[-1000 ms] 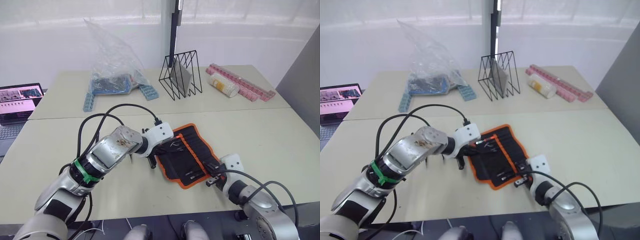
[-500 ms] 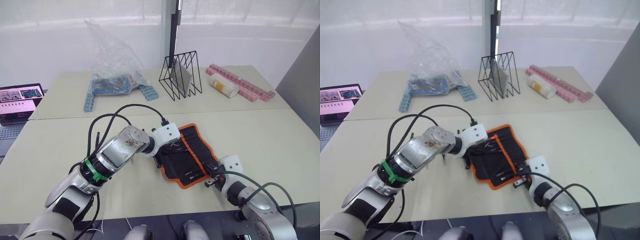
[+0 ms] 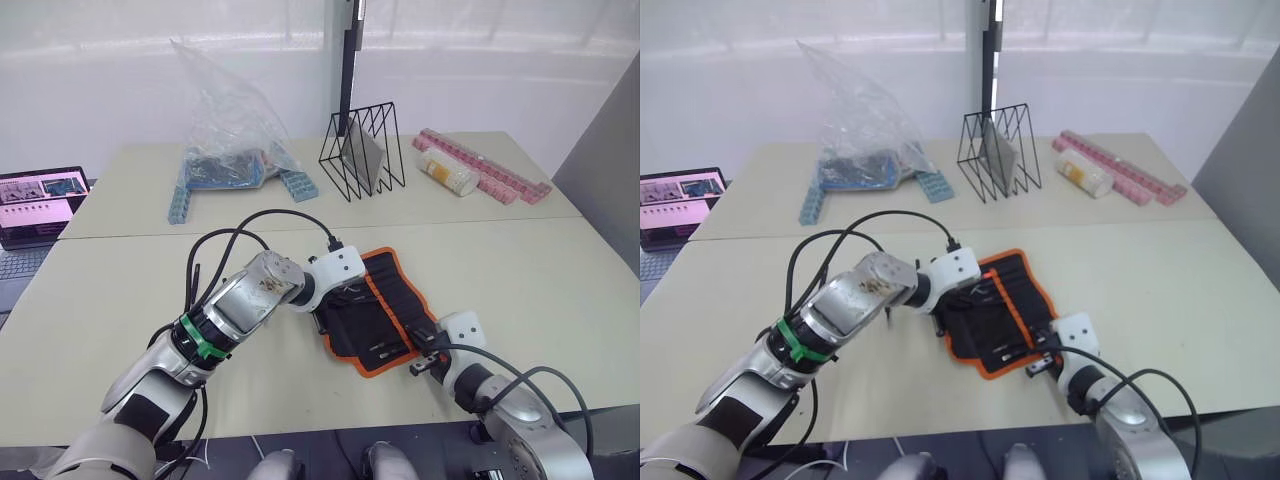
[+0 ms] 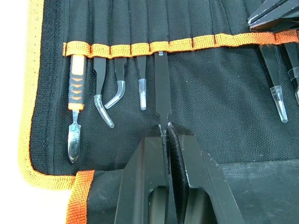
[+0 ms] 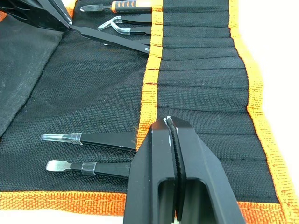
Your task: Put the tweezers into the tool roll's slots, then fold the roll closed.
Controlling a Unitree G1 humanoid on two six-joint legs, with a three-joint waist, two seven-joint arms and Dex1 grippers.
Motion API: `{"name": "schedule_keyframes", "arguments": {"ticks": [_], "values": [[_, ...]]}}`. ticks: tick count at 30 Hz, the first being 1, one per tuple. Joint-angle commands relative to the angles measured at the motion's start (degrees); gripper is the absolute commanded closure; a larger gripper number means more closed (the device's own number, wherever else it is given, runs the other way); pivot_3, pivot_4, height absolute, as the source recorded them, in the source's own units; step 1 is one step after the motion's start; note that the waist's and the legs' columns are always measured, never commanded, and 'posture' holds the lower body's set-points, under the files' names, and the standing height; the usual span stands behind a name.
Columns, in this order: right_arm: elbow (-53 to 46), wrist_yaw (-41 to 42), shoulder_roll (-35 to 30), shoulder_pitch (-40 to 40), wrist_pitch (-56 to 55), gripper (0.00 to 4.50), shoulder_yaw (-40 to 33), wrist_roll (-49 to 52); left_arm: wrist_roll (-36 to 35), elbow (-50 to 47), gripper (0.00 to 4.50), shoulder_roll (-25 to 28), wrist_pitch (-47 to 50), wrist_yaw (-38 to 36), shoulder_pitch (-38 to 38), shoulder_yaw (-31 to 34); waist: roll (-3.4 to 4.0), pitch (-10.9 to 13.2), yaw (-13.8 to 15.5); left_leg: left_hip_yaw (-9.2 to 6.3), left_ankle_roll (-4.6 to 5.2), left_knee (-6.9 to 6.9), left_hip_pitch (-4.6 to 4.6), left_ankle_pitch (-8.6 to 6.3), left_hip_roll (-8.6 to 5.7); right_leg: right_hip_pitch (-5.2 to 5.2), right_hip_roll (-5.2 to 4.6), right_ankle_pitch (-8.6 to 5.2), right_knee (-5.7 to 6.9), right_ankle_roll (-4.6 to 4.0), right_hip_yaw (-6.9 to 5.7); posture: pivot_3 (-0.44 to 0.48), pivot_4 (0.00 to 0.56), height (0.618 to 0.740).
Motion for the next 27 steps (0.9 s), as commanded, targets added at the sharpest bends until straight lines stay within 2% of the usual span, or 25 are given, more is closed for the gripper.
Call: {"name": "schedule_keyframes", "arguments": {"ticks": [1,6,15,27], "values": [[1.4,0.9,0.1,1.7,0.7,4.47,2.4,-0.3,0.4,-3.5,4.5,3.2,0.3,-2.4,-1.4,0.6,0.0,0.0,-0.2,0.0,0.0,0.0,0.0,0.0,0.0,-0.02,0.0,0.0,0.0,0.0,0.0,0.0,0.15,0.724],[2.1,0.8,0.6,1.6,0.2,4.47,2.6,-0.5,-0.2,-5.6,4.5,4.5,3.8,-4.6,-3.5,-0.9,-0.01,0.0,-0.3,0.0,0.0,0.0,0.0,0.0,0.02,0.0,0.03,0.0,0.01,-0.01,0.0,0.0,0.15,0.724],[1.9,0.8,1.3,2.3,-0.4,4.47,3.1,-0.8,0.5,-2.1,4.5,4.0,8.9,-6.8,-10.4,-5.9,-0.01,0.0,-0.5,0.0,0.02,0.01,0.03,-0.01,0.03,0.0,0.09,-0.01,0.07,0.0,0.01,0.0,0.15,0.724],[1.3,0.2,2.0,2.9,-0.4,4.47,3.7,-1.3,2.3,6.3,4.5,0.3,6.6,-5.5,-12.7,-7.1,-0.02,0.0,-0.5,0.0,0.02,0.01,0.02,-0.01,0.06,-0.02,0.14,-0.02,0.1,-0.01,0.02,0.0,0.15,0.724]]}}
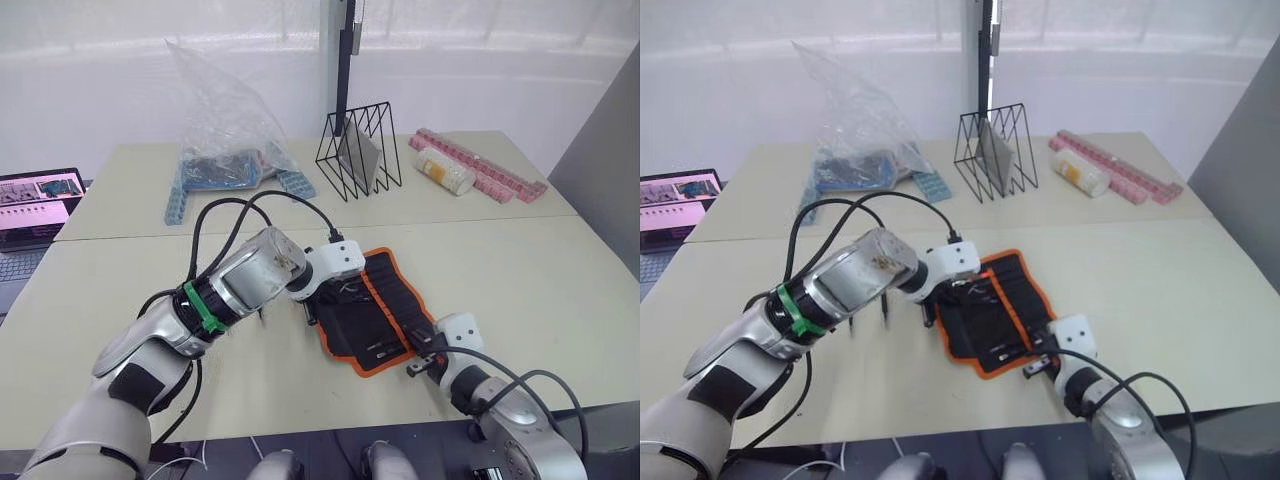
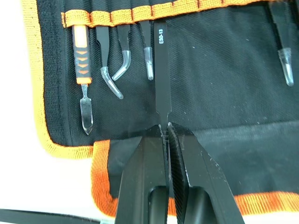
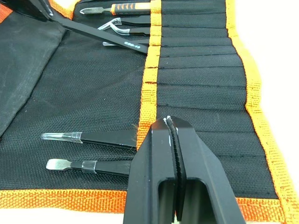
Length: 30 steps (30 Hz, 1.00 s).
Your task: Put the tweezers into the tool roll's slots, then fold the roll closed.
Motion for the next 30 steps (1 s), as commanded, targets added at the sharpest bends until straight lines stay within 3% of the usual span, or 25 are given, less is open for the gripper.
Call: {"name": "schedule_keyframes", "arguments": {"ticks": [1,14,30], "values": [[1.2,0.6,0.7,2.2,1.2,4.47,2.9,0.0,1.3,0.8,4.5,-1.7,-1.5,1.1,-1.5,1.0,0.0,0.0,0.0,0.0,0.0,0.0,0.0,0.0,0.0,0.0,0.0,0.0,0.0,0.0,0.0,0.0,0.15,0.724],[1.1,0.6,1.3,2.5,1.1,4.47,3.5,-0.6,2.5,3.3,4.5,-5.5,-4.2,2.8,-1.7,1.3,-0.01,0.0,0.2,0.0,-0.03,0.01,0.01,0.02,0.05,0.01,0.05,0.0,0.02,0.0,0.02,0.0,0.15,0.724],[-0.1,1.0,0.3,3.4,1.6,4.47,5.0,-2.6,6.1,19.2,4.5,-14.8,-22.6,7.2,1.6,5.3,-0.01,0.0,0.5,0.0,-0.06,0.02,0.0,0.03,0.06,0.01,0.06,0.0,0.0,-0.01,0.03,0.0,0.15,0.724]]}}
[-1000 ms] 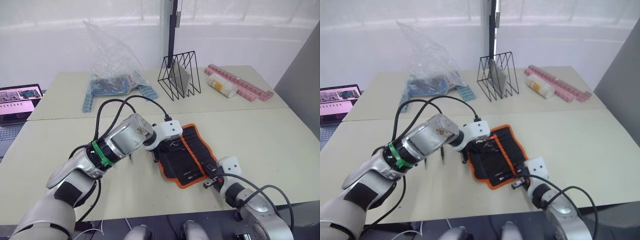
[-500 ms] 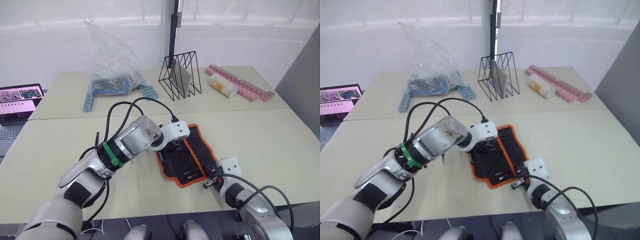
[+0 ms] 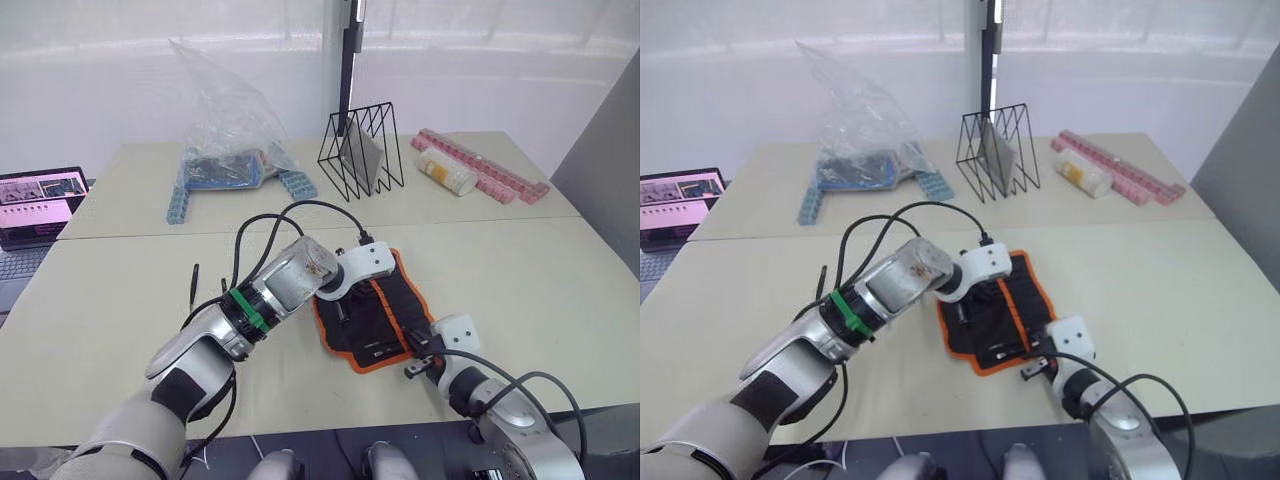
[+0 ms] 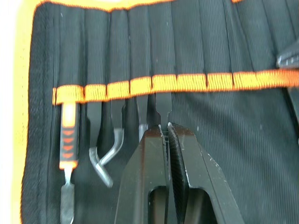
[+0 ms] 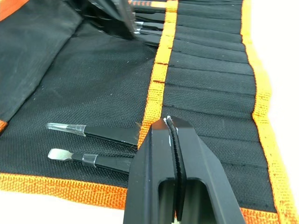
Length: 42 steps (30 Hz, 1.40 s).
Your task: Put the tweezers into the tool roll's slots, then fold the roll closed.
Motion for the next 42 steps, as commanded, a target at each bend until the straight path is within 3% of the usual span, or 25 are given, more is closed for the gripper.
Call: {"name": "schedule_keyframes", "arguments": {"ticks": [1,13,22,26,31,37,42], "values": [[0.9,1.0,-0.1,2.9,1.7,4.47,4.2,-0.4,1.9,2.7,4.5,-1.5,-6.1,1.8,0.7,2.7,0.0,0.0,0.0,0.0,0.0,0.0,0.0,0.0,0.0,0.0,0.0,0.0,0.0,0.0,0.0,0.0,0.15,0.724],[-0.3,0.8,-0.1,3.8,2.2,4.47,4.3,-1.1,4.6,4.8,4.5,-2.2,-10.5,1.0,2.5,5.1,-0.01,0.0,0.2,0.0,0.0,0.03,0.0,0.0,-0.01,0.04,-0.02,0.0,0.0,0.0,-0.02,0.0,0.15,0.724],[0.4,0.3,-0.1,3.0,2.6,4.5,4.1,-1.3,3.5,-5.9,1.46,3.7,-4.2,-3.2,2.0,8.5,0.0,0.0,-0.1,0.0,-0.01,0.0,-0.01,0.01,0.08,-0.04,0.12,-0.01,0.01,-0.03,0.01,0.0,0.15,0.724],[1.6,0.1,-0.1,1.5,2.9,4.5,3.9,-1.6,-1.2,-16.3,0.12,8.2,3.3,-5.8,3.9,14.2,-0.01,0.0,-0.2,0.0,-0.01,0.01,-0.02,0.01,0.11,-0.04,0.15,-0.01,0.0,-0.03,0.03,0.0,0.15,0.724],[2.5,0.6,-0.8,0.4,3.1,4.5,3.4,-1.5,-5.9,-23.1,0.03,12.3,6.9,-5.5,9.8,21.0,-0.01,0.0,-0.7,0.0,-0.02,-0.03,0.07,0.01,0.17,0.0,0.19,-0.01,0.0,-0.04,0.06,0.0,0.15,0.724],[4.2,2.7,-2.8,-1.8,3.0,4.5,2.8,-0.8,-7.9,-30.4,0.03,17.7,-2.5,-1.1,26.0,33.2,-0.01,-0.1,-1.0,0.0,-0.06,0.0,0.1,0.03,0.14,0.0,0.16,0.01,0.03,-0.09,0.17,0.0,0.15,0.724],[5.9,4.6,-4.2,-3.6,2.5,4.5,2.4,-0.5,-12.9,-36.2,0.03,19.4,-3.2,0.6,36.4,43.8,-0.07,-0.1,-0.9,0.0,-0.08,0.01,0.09,0.04,0.14,0.03,0.14,0.05,-0.03,-0.14,0.14,0.0,0.15,0.724]]}}
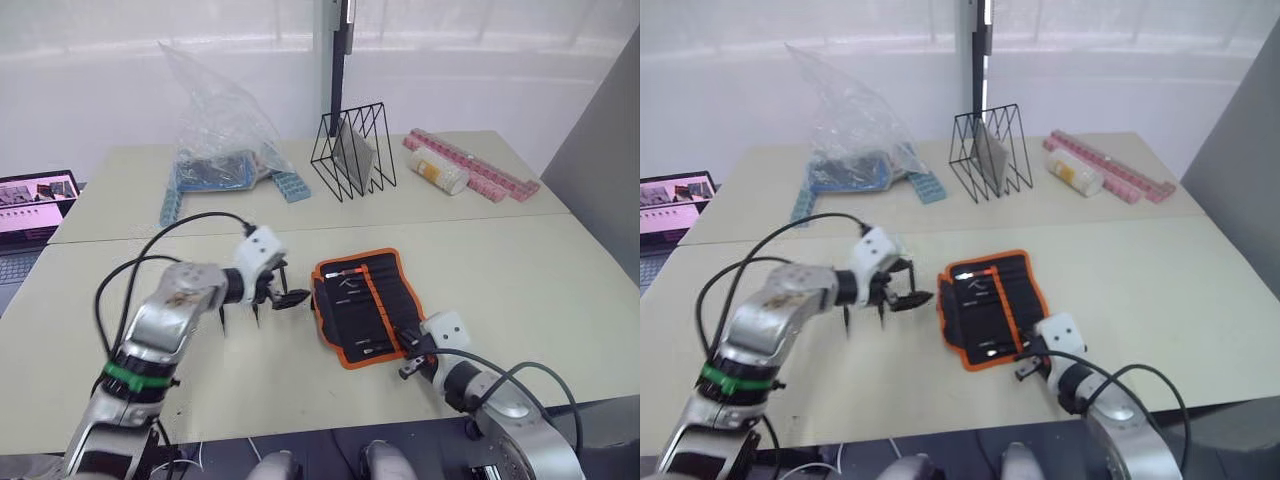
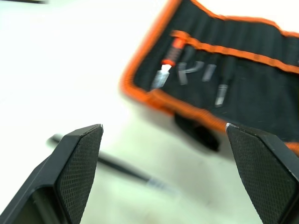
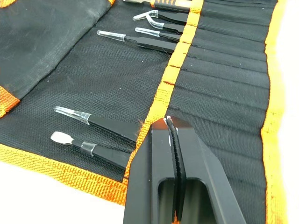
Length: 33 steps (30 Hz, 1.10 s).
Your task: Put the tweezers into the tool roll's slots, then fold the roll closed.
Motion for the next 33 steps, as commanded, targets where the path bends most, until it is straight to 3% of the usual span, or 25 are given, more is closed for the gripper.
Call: {"name": "schedule_keyframes", "arguments": {"ticks": [1,7,15,23,33], "values": [[3.4,1.4,-0.9,0.6,1.8,4.5,0.5,0.2,-3.2,-5.5,0.03,1.6,-1.7,1.4,5.0,7.3,-0.01,0.0,0.0,0.0,0.0,-0.01,0.01,0.0,0.0,0.01,-0.01,0.0,-0.01,0.0,0.0,0.0,0.15,0.724],[5.5,4.3,-2.8,-0.4,0.4,4.5,-0.9,0.8,-5.9,-13.3,0.03,0.1,-2.1,7.9,23.0,22.5,-0.05,-0.1,-0.1,0.0,0.02,-0.06,0.04,-0.02,0.02,0.02,0.0,0.0,-0.03,-0.01,0.0,0.0,0.15,0.724],[8.4,8.1,-5.5,-1.3,-1.3,4.5,-2.6,1.7,-8.7,-20.7,0.03,-10.5,-9.7,14.8,45.4,38.7,-0.5,-0.4,1.2,0.0,0.5,-0.05,0.09,-0.34,-0.01,0.17,-0.17,0.02,-0.22,-0.04,-0.09,0.0,0.15,0.724],[9.7,10.2,-6.4,-0.9,-2.8,4.5,-3.8,2.2,-12.0,-28.0,0.03,-20.0,-11.6,21.1,56.6,40.4,-0.76,-0.5,2.0,-0.01,0.56,-0.05,0.25,-0.38,0.01,0.39,-0.29,0.06,-0.68,0.06,-0.23,0.0,0.15,0.724],[10.1,10.6,-6.2,-1.4,-3.1,4.5,-3.6,2.0,-11.6,-26.6,0.03,-17.9,-10.5,25.5,54.4,35.5,-0.75,-0.6,2.0,-0.01,0.59,-0.07,0.24,-0.4,0.01,0.38,-0.25,0.06,-0.73,0.06,-0.23,0.0,0.15,0.724]]}}
